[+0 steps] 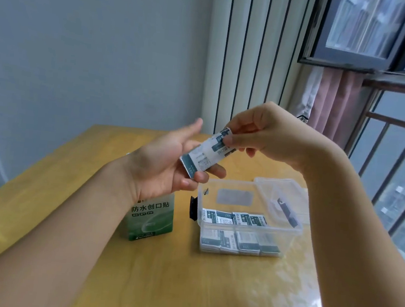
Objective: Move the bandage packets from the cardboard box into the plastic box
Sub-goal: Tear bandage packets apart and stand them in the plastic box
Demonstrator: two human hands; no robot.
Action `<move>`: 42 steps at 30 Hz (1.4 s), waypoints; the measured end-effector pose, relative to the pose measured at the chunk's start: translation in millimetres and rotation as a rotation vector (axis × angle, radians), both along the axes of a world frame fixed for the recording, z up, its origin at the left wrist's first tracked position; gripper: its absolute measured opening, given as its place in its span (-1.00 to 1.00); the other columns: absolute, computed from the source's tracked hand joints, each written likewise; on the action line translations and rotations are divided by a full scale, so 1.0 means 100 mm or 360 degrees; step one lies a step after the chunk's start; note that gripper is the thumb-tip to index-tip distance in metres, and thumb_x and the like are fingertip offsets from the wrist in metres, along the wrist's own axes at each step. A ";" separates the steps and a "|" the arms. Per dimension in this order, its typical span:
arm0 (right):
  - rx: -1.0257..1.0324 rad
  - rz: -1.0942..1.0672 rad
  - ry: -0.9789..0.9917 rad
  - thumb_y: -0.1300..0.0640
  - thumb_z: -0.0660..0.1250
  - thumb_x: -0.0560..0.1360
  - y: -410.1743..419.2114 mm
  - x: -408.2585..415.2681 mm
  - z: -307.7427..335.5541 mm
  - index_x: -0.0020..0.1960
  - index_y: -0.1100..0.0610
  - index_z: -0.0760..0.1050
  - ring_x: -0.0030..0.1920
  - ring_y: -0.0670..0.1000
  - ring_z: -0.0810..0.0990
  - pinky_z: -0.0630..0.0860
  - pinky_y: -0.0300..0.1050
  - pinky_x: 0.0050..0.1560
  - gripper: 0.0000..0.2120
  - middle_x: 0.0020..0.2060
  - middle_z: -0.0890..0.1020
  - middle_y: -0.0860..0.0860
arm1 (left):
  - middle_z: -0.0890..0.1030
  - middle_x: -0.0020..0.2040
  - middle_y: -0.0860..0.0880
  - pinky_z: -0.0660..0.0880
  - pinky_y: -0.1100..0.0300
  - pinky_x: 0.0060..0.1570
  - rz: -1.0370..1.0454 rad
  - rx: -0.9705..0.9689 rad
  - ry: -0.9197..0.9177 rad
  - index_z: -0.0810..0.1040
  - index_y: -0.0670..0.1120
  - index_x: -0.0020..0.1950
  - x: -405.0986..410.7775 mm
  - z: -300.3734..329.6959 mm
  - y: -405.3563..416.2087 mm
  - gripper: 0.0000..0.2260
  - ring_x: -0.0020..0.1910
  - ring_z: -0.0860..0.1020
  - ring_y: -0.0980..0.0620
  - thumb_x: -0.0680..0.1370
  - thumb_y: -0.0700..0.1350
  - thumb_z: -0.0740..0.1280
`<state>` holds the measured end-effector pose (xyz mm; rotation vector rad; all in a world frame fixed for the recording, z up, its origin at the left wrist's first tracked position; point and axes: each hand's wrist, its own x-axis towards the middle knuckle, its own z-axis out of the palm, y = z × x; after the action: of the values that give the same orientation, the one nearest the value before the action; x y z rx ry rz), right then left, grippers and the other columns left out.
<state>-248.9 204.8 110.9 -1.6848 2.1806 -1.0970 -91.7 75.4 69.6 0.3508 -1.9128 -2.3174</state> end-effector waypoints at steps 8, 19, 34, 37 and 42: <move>0.0153 -0.0008 -0.0124 0.22 0.38 0.56 0.07 -0.04 -0.03 -0.10 0.11 0.64 -0.24 -0.08 0.60 0.54 -0.20 -0.26 -0.91 -0.14 0.74 0.06 | 0.67 0.16 -0.27 0.65 0.06 -0.23 0.0055 -0.0205 -0.0073 0.52 -0.17 0.34 0.15 0.04 -0.05 -0.42 0.11 0.67 -0.22 0.66 0.25 0.00; 0.0180 -0.0160 0.0638 0.03 0.47 0.49 -0.11 0.25 -0.03 0.16 0.04 0.63 -0.13 -0.08 0.62 0.51 -0.23 -0.16 -0.74 -0.05 0.67 -0.13 | 0.59 -0.17 -0.13 0.58 0.23 -0.40 0.0220 0.0373 0.0092 0.59 -0.19 0.26 -0.04 -0.12 0.20 -0.58 -0.23 0.59 -0.01 0.73 0.04 0.05; 0.0142 -0.0172 0.0761 0.03 0.53 0.44 -0.15 0.25 -0.06 0.03 0.06 0.64 -0.37 -0.19 0.51 0.39 -0.34 -0.35 -0.79 -0.30 0.58 -0.15 | 0.56 -0.24 -0.08 0.40 0.22 -0.47 0.0517 -0.0100 0.0166 0.56 -0.11 0.13 -0.11 -0.25 0.28 -0.59 -0.33 0.49 0.00 0.73 0.11 0.02; 0.0140 -0.0108 0.0547 0.15 0.42 0.54 -0.15 0.18 -0.07 0.00 0.07 0.65 -0.47 -0.22 0.54 0.50 -0.35 -0.37 -0.94 -0.32 0.65 -0.07 | 0.54 -0.26 -0.06 0.30 0.25 -0.52 0.0657 -0.0273 0.0177 0.55 -0.16 0.22 -0.15 -0.30 0.30 -0.55 -0.37 0.44 0.01 0.73 0.11 -0.01; 0.0100 -0.0071 -0.0009 0.30 0.33 0.59 -0.15 0.16 -0.12 -0.04 0.25 0.66 -0.27 0.01 0.69 0.64 -0.20 -0.23 -0.87 -0.21 0.72 0.16 | 0.54 -0.30 -0.04 0.30 0.25 -0.54 0.0751 -0.0520 0.0261 0.52 -0.15 0.14 -0.19 -0.41 0.35 -0.57 -0.41 0.45 0.02 0.74 0.09 -0.03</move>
<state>-233.4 189.5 98.9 -1.6132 2.2349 -1.0310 -110.3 110.7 28.9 0.4938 -1.8415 -1.6568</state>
